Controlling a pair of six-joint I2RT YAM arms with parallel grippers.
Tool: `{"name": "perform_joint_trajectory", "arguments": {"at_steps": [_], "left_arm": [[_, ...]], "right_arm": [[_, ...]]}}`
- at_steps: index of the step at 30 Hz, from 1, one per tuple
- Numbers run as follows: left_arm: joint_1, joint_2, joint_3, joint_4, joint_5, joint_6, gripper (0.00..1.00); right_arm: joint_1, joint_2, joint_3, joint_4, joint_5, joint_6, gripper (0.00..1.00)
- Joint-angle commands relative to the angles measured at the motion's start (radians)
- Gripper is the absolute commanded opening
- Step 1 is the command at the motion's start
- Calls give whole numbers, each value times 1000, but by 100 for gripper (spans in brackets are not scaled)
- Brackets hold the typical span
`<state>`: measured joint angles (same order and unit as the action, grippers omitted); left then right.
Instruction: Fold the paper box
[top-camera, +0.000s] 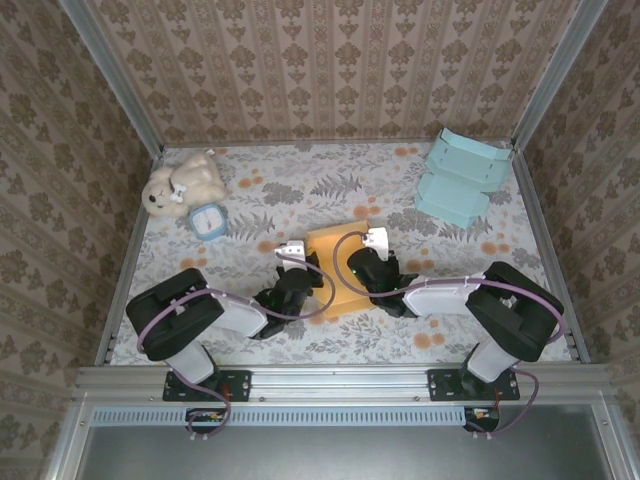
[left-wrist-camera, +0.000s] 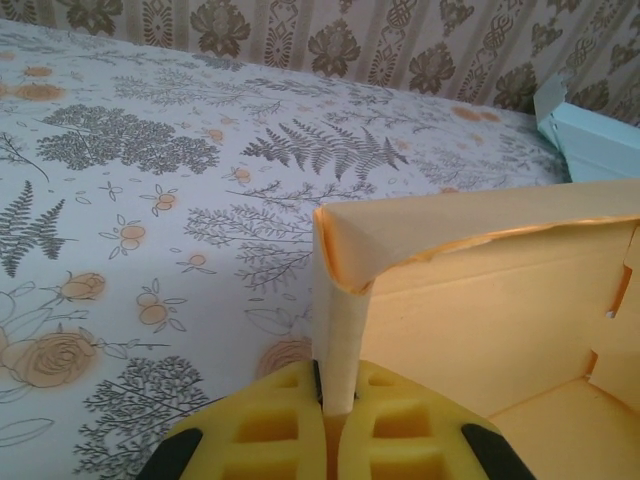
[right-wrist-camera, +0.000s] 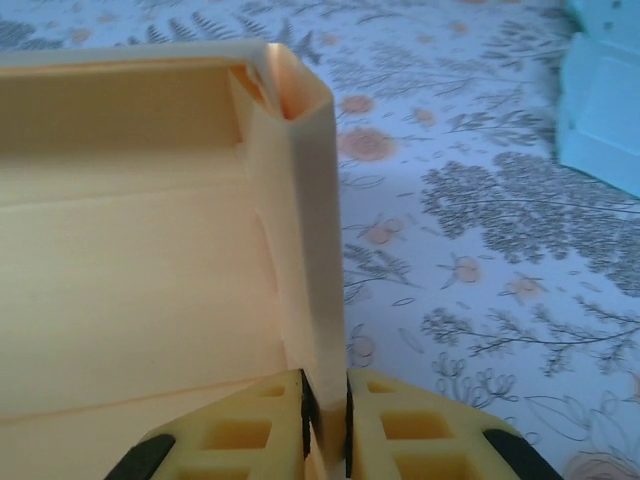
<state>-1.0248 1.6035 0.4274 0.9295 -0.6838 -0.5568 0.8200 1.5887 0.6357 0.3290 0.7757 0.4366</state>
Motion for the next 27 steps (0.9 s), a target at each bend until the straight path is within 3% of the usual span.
{"name": "perform_joint_trajectory", "arguments": {"at_steps": [1, 9, 15, 17, 21, 27], "left_arm": [[-15, -38, 4, -147, -158, -109, 0], [-44, -43, 26, -192, -189, -129, 0], [-47, -43, 41, -203, -179, -126, 0], [-47, -40, 51, -212, -173, -124, 0], [-46, -33, 59, -219, -170, -113, 0], [-25, -33, 65, -234, -146, -99, 0]], "right_arm": [[-28, 25, -7, -108, 265, 90, 16], [-84, 19, -19, -102, 207, 107, 16], [-83, -19, -51, 19, -49, 66, 21], [-82, -42, -61, 45, -127, 68, 24], [-82, -111, -81, 53, -240, 70, 41], [-83, -266, -122, -16, -351, 61, 53]]}}
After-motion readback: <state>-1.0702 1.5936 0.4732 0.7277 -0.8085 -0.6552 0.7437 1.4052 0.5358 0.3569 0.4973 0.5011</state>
